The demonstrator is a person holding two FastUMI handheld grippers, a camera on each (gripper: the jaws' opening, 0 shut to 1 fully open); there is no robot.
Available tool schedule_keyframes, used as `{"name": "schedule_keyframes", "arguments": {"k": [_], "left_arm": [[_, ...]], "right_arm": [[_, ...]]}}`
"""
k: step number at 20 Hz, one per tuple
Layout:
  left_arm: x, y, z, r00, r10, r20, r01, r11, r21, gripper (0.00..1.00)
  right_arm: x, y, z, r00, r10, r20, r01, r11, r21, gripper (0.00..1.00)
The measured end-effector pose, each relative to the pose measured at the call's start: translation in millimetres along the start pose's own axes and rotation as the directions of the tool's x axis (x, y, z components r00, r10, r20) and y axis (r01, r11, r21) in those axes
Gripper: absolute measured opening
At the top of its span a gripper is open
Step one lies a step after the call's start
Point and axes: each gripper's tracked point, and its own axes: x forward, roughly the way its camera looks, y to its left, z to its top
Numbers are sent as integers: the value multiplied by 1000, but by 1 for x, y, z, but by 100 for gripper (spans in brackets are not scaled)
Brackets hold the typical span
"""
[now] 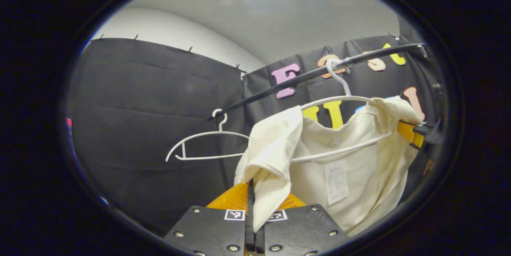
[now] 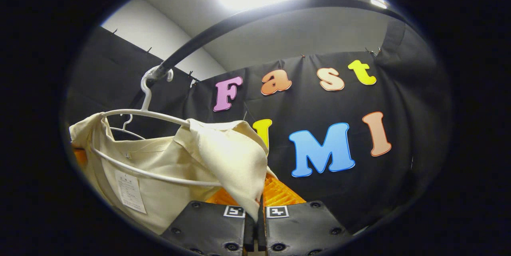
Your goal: Grasp the clothes on the hanger with both hands and then place them into the laundry hamper below.
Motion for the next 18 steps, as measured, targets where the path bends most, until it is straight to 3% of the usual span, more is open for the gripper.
{"name": "schedule_keyframes", "arguments": {"k": [6, 11, 18], "left_arm": [[8, 27, 32, 997, 39, 62, -39, 999, 4, 4], [19, 53, 45, 995, 63, 72, -59, 997, -55, 3], [58, 59, 25, 1000, 11, 26, -9, 996, -83, 2]], "right_arm": [[1, -22, 11, 999, -45, 8, 45, 998, 36, 6], [19, -42, 13, 997, -79, -4, 79, 994, 80, 6], [47, -53, -28, 988, -60, -143, 86, 980, 180, 5]]}}
